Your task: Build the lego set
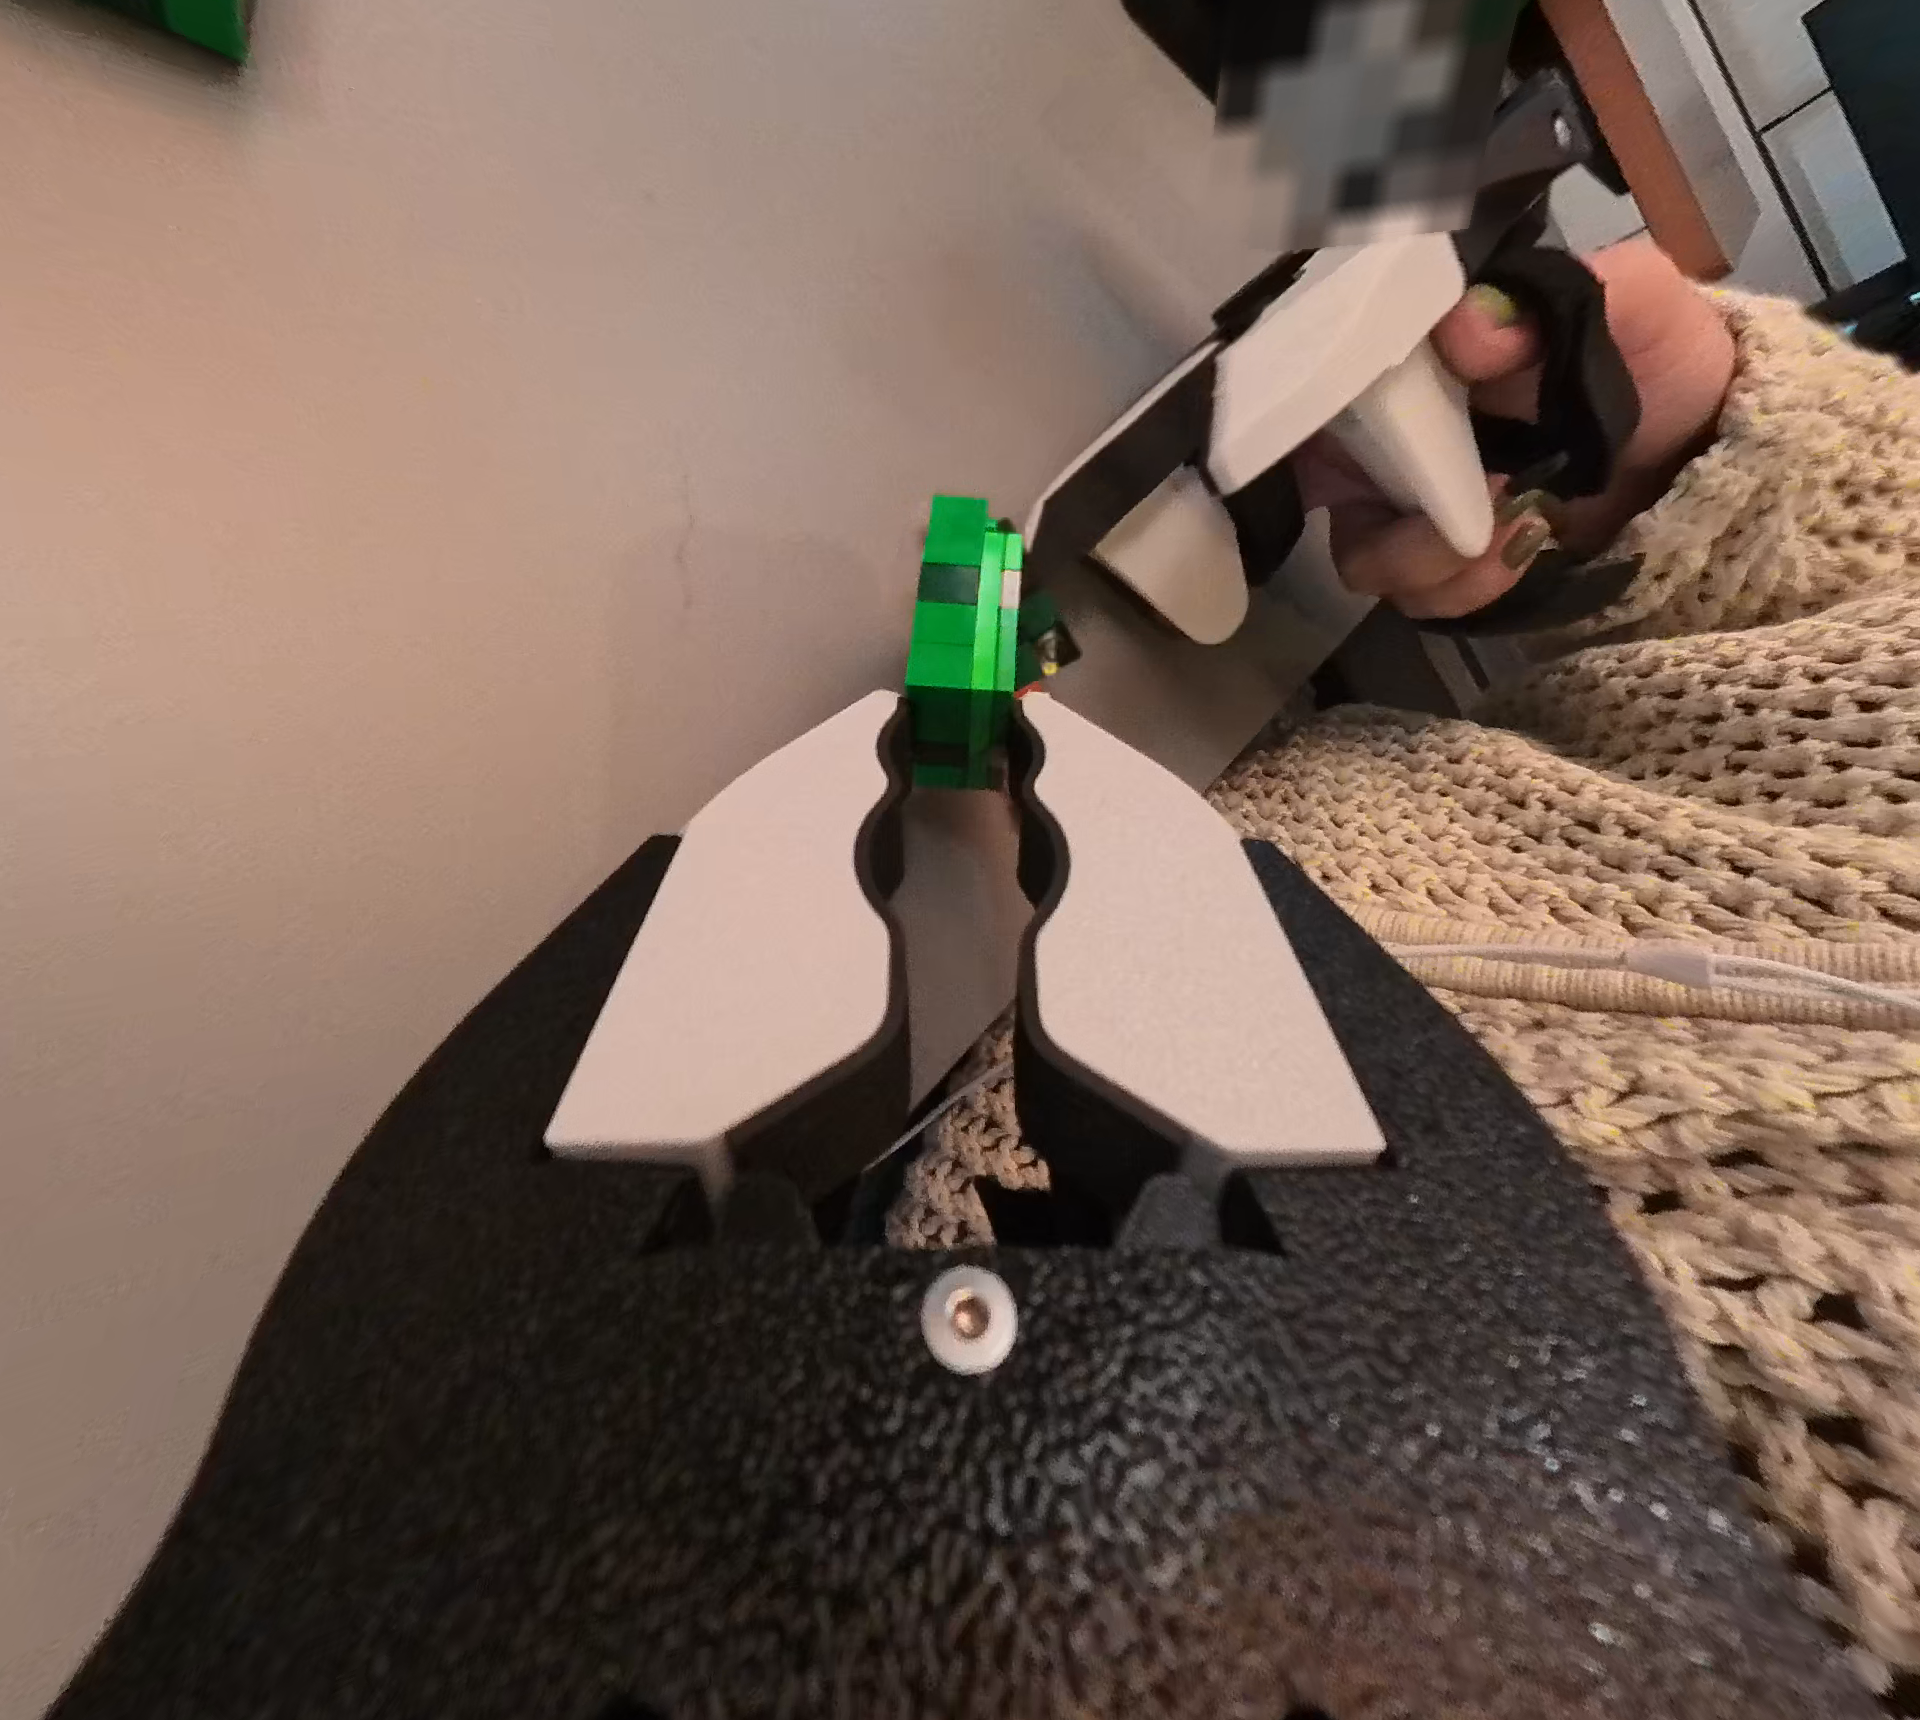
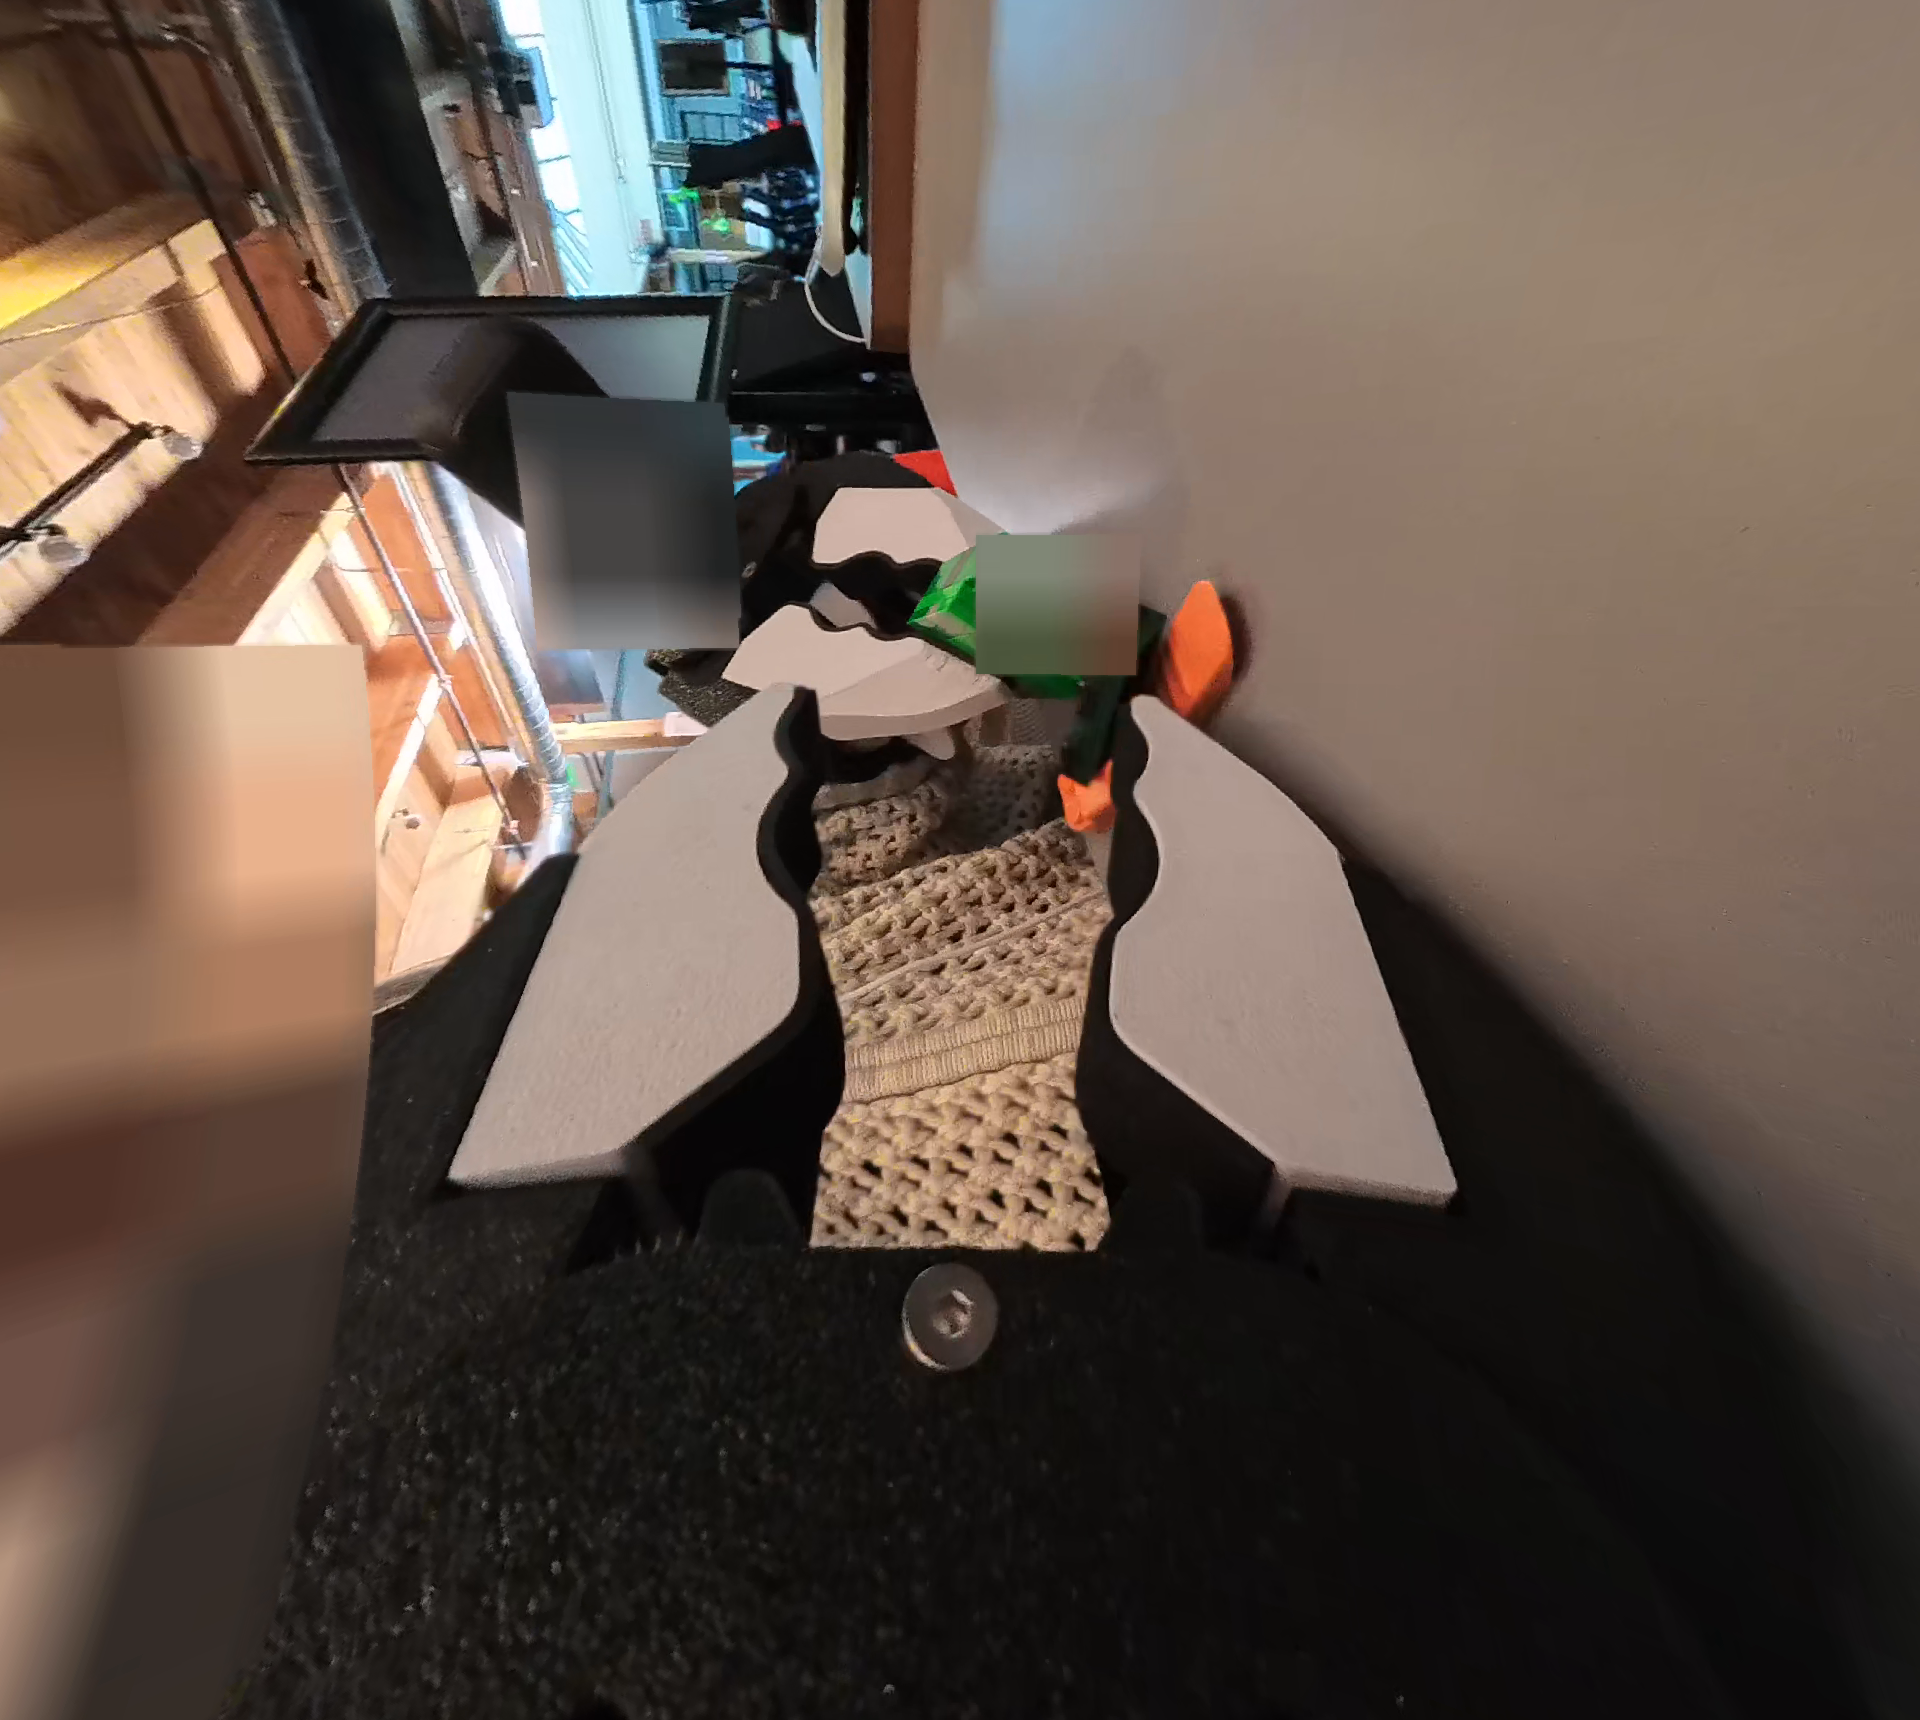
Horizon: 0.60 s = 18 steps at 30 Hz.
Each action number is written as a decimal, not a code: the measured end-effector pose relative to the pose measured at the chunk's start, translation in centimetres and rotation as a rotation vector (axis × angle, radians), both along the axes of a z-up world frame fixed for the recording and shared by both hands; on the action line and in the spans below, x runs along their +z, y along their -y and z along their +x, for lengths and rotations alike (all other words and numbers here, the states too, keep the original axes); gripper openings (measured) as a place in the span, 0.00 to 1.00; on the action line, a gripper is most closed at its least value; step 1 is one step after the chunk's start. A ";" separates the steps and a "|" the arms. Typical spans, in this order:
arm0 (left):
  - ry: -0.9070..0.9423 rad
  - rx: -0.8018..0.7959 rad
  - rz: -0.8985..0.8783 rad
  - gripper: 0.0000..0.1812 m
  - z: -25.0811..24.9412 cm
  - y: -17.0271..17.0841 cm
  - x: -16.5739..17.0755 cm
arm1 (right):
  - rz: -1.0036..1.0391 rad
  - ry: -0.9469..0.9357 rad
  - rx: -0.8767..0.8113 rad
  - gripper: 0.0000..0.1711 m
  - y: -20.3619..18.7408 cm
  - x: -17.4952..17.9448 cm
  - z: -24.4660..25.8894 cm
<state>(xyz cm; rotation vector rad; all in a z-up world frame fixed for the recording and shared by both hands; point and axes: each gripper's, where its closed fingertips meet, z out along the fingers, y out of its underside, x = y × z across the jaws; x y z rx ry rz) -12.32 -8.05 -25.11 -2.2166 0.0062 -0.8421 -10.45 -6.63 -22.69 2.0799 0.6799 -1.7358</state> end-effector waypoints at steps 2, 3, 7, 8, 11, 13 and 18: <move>-0.003 0.003 0.002 0.09 0.0 0.0 0.0 | 0.003 -0.006 -0.004 0.29 0.1 -0.1 -0.1; -0.001 0.003 0.003 0.09 0.0 0.0 0.0 | 0.010 -0.005 -0.010 0.29 0.1 -0.1 -0.1; 0.001 -0.005 0.003 0.09 0.2 0.0 0.1 | 0.056 0.039 -0.021 0.26 0.0 -0.7 -0.2; 0.000 -0.006 0.003 0.09 0.2 0.0 0.1 | 0.066 0.055 -0.027 0.24 0.0 -0.9 -0.3; 0.004 -0.002 0.004 0.09 0.2 0.0 0.0 | 0.081 0.092 -0.044 0.17 -0.2 -1.5 -0.2; 0.008 0.001 0.003 0.09 0.2 0.0 0.0 | 0.079 0.102 -0.047 0.14 -0.3 -1.7 -0.2; 0.019 0.004 0.007 0.09 0.2 -0.1 0.1 | 0.156 0.127 -0.025 0.16 -0.4 -1.8 0.0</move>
